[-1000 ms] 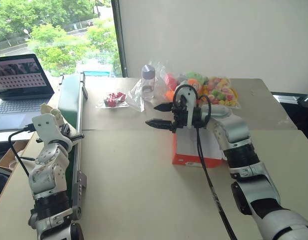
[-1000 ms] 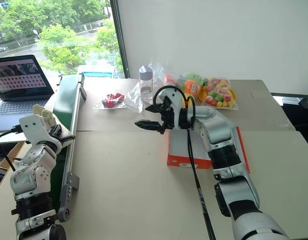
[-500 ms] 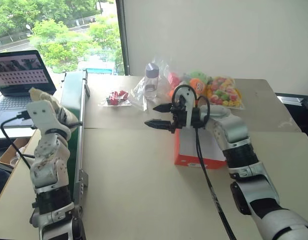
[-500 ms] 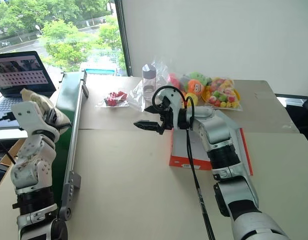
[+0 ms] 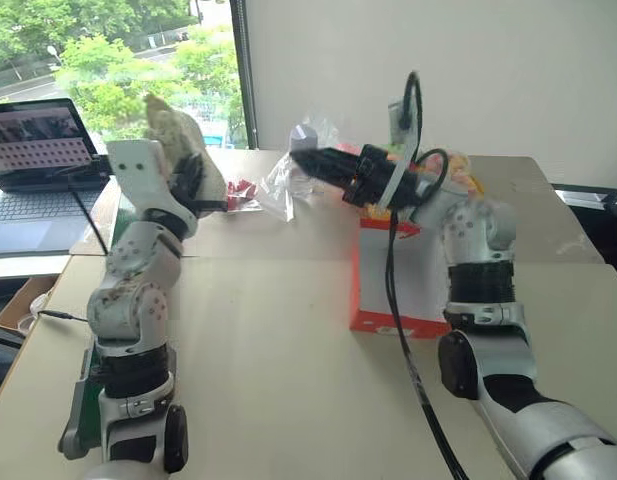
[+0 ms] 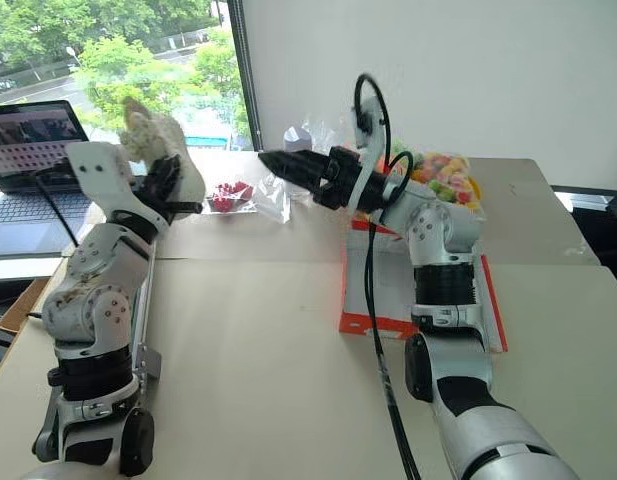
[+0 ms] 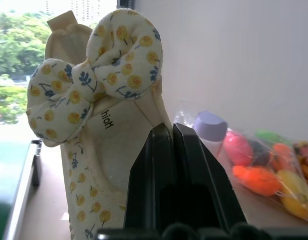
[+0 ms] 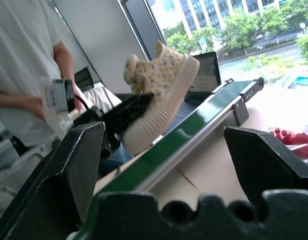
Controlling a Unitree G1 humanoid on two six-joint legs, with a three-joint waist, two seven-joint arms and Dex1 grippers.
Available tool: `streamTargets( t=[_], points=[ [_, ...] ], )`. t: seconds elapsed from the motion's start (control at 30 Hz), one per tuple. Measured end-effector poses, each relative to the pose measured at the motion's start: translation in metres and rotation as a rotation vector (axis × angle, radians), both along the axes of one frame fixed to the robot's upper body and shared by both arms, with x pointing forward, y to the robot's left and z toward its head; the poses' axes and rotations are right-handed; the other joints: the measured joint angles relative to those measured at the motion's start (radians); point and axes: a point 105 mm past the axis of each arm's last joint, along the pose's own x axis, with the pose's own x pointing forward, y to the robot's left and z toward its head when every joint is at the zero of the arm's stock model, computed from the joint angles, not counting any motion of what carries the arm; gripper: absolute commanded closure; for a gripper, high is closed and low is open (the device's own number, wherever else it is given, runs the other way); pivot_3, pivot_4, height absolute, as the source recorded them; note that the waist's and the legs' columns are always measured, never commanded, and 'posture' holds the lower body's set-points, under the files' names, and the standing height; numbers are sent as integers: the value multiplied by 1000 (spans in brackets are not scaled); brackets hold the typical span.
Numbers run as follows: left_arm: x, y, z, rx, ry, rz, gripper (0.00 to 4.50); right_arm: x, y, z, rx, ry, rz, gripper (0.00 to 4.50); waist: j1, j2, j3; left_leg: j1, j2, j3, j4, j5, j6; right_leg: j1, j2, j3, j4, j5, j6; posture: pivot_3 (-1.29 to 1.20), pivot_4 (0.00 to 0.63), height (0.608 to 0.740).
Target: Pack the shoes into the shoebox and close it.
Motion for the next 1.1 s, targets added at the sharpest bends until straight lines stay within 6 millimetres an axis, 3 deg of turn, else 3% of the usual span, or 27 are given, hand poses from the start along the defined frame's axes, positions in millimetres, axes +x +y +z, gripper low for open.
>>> streamTargets(
  t=[0.17,0.5,0.63,0.77,1.0,1.1],
  points=[
    [-5,-34,17,10,-20,-152,4472,17,-14,-3,129,193,-49,0,-2,0,0,0,0,0,0,1,1,0,1,0,-1,0,0,0,150,740],
    [-13,-85,40,21,-57,-367,4472,22,-22,-5,184,265,-85,0,-4,0,0,-3,0,0,0,1,4,0,5,2,-4,2,4,0,150,740],
    [-15,-96,38,18,-46,-400,4472,22,-23,-5,185,268,-91,0,-3,0,0,-4,1,0,0,1,5,0,6,2,-8,2,4,0,150,740],
    [-23,-120,25,5,5,-478,4472,24,-26,-5,187,268,-101,0,-1,0,0,-4,0,0,0,0,6,1,6,2,-8,3,6,0,150,740],
    [-28,-132,20,17,29,-532,4472,26,-30,-7,184,264,-114,0,-3,0,0,-5,1,0,1,0,6,1,7,3,-9,4,7,0,150,740],
    [-30,-138,20,26,26,-564,4500,25,-32,-14,162,266,-117,717,-2,0,0,-5,1,0,1,0,6,2,7,3,-9,4,7,0,150,740]
  ],
)
